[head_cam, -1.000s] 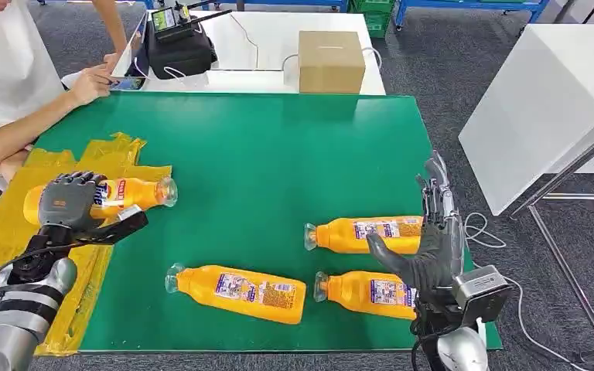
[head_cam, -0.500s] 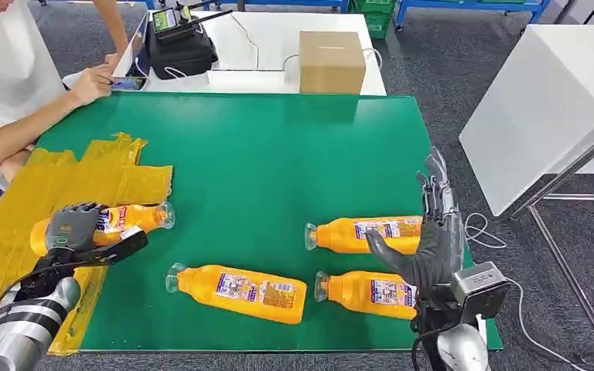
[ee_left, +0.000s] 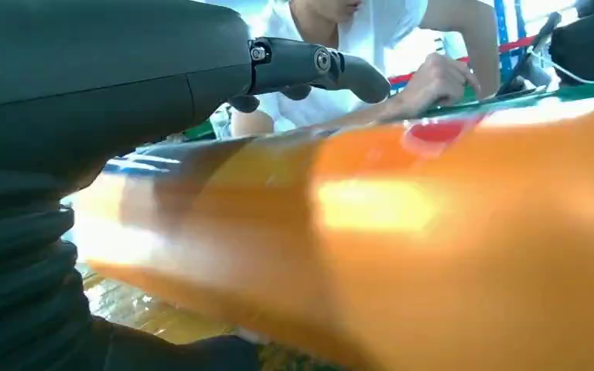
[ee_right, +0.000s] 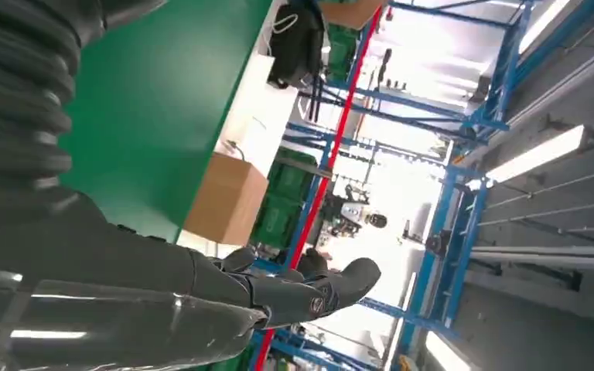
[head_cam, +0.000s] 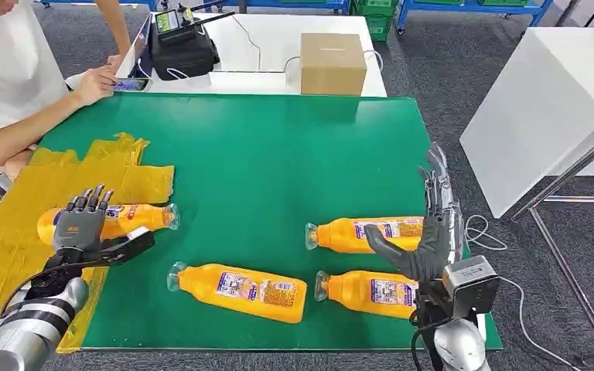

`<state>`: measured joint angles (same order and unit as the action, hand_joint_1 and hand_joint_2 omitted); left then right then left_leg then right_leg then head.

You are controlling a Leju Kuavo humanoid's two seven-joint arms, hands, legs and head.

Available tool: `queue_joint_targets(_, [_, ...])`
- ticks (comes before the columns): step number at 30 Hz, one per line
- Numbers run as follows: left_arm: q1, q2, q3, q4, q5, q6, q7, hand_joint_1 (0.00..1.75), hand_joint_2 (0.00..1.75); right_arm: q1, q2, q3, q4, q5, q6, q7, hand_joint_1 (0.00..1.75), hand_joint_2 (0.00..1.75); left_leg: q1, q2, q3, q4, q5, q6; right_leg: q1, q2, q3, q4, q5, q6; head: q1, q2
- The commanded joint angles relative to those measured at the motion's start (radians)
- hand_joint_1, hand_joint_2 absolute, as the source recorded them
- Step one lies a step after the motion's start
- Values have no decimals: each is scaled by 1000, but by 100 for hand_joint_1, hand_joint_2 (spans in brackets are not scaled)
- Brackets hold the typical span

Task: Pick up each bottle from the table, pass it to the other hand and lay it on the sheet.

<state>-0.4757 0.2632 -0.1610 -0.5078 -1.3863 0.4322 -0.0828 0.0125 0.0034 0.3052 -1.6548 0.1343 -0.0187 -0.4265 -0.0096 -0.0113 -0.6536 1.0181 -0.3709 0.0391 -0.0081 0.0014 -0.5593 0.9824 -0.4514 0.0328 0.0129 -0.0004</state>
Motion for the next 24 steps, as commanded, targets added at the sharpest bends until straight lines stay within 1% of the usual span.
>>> queue_joint_targets(1, [-41,-65,-13,99,7,2,30,0,175,-44,-21,26,69,24,-9,14,0,175,1,0,4,-1,-1,-3,0,-1,5,-2,-1,-1,0,0])
queue_joint_targets(3, [-39,-78,8,86,37,5,6,0,175,-42,-23,25,68,32,-10,18,0,175,0,-1,3,-1,0,-1,0,-1,3,-1,-2,-2,0,0])
queue_joint_targets(5, [-29,-96,37,48,100,-11,-57,0,175,-33,-22,17,64,37,-12,20,0,175,1,-1,4,-2,0,-3,0,-2,5,-2,-2,-2,0,0])
queue_joint_targets(6, [-21,-105,48,15,137,-22,-96,0,175,-28,-21,14,62,41,-12,22,0,175,0,-3,3,-1,0,-2,0,-3,4,-2,-2,-2,0,0])
queue_joint_targets(8, [10,-113,50,-82,214,-78,-174,0,175,-23,-22,11,62,49,-5,27,0,175,1,-4,3,-1,0,-2,0,-3,4,-2,-2,-2,0,0])
queue_joint_targets(10, [50,-98,13,-201,275,-167,-208,0,175,-28,-24,17,73,63,7,32,0,175,1,-4,3,-1,0,-2,0,-3,4,-2,-2,-2,0,0])
queue_joint_targets(12, [91,-77,-19,-316,354,-241,-230,0,175,-38,-26,28,91,81,21,39,0,175,1,-3,3,-1,-1,-2,0,-2,4,-2,-2,-2,0,0])
queue_joint_targets(14, [109,-63,-37,-366,380,-274,-239,0,175,-46,-27,38,106,91,29,43,0,175,1,0,2,0,-2,-3,1,0,3,-2,-1,0,0,0])
queue_joint_targets(16, [119,-54,-47,-392,391,-287,-240,0,175,-51,-26,45,116,97,33,46,0,175,1,1,-1,0,0,-2,1,0,0,-1,1,0,0,0])
queue_joint_targets(21, [148,-11,-78,-480,444,-312,-251,0,175,-72,-33,80,147,139,40,62,0,175,1,3,0,0,-2,-3,1,1,0,-1,0,-1,0,0])
queue_joint_targets(23, [148,-11,-78,-480,444,-312,-251,0,175,-72,-33,80,147,139,40,62,0,175,2,3,-2,0,-1,-3,2,1,0,-1,0,-1,0,0])
queue_joint_targets(24, [163,-22,-54,-518,508,-303,-270,0,175,-76,-36,96,154,157,44,73,0,175,2,3,0,0,-2,-3,2,1,2,-1,-1,-1,0,0])
